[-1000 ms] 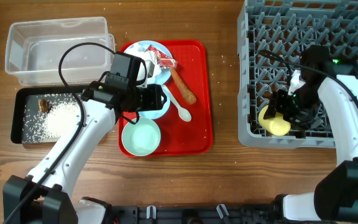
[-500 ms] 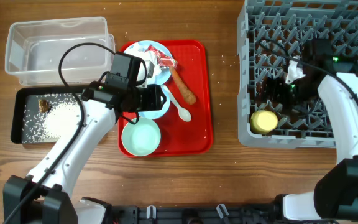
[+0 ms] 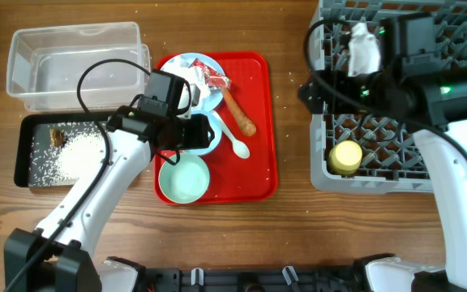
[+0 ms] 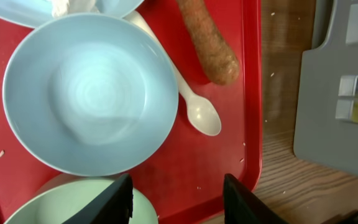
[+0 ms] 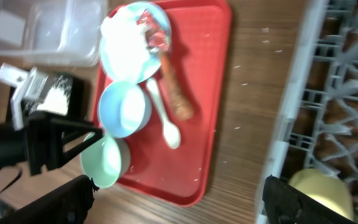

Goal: Sort waste into correct bins and load items into the dishwasher rack
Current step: 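Grasp the tissue on the blue plate with the left gripper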

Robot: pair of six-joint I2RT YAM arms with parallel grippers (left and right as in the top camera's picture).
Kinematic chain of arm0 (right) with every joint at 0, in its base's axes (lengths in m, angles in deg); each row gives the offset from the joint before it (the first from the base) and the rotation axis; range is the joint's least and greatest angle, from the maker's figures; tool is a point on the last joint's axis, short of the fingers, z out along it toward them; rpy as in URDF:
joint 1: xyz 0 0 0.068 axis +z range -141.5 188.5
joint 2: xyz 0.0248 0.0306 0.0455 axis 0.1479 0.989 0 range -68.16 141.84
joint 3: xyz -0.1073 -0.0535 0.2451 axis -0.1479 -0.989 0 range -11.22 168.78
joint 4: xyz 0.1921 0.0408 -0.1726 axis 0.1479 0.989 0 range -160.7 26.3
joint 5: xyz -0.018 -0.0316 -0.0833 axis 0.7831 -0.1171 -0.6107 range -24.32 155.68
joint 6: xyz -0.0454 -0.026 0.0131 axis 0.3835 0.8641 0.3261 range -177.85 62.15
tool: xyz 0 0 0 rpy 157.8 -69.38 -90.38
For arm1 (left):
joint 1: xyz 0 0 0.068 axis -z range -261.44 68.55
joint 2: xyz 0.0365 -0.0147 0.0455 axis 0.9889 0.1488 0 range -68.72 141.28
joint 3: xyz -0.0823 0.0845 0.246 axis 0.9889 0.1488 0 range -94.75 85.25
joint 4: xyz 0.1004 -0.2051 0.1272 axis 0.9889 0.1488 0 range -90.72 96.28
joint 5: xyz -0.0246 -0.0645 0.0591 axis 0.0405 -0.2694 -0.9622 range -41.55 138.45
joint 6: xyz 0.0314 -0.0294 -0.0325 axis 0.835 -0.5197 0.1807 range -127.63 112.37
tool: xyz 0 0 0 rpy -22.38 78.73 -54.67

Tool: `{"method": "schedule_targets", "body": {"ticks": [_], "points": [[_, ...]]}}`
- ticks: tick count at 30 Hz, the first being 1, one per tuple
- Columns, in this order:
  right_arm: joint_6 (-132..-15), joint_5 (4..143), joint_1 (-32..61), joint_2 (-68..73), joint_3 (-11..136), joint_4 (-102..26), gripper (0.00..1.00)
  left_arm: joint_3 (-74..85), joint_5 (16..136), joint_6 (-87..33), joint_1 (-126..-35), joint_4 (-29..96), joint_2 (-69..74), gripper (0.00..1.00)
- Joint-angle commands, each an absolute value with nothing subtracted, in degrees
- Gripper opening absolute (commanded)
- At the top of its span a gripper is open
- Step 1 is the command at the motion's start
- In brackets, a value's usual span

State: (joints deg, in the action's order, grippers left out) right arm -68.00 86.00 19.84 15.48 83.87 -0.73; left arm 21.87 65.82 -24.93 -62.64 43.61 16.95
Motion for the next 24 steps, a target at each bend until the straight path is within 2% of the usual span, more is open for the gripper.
{"method": "schedule_targets", "body": {"ticks": [1,4,10,14,19,24], "points": [[-67.0,81.1,22.9,15.7,84.3,-0.1,0.93,20.4,64.3,-22.8,-62.4,44.6,13.7,0.53],[-68.5,77.2,22.7,15.7,84.3,2.0,0.99,17.5,59.6,-22.8,-62.4,44.8,9.6,0.67],[-68.5,77.2,22.7,15.9,81.6,1.9,1.0,11.4,52.4,-21.3,-62.3,44.8,9.6,0.82],[-68.6,77.0,22.7,16.0,81.6,1.9,1.0,4.3,44.3,-20.6,-62.3,44.8,14.0,0.88],[-69.9,77.0,22.7,16.0,81.5,3.4,0.99,-8.3,40.4,-20.3,-63.1,43.1,30.1,0.94],[-69.9,74.7,22.7,16.0,81.5,6.4,1.0,-12.3,39.0,-27.9,-65.1,36.0,44.7,0.95]]}}
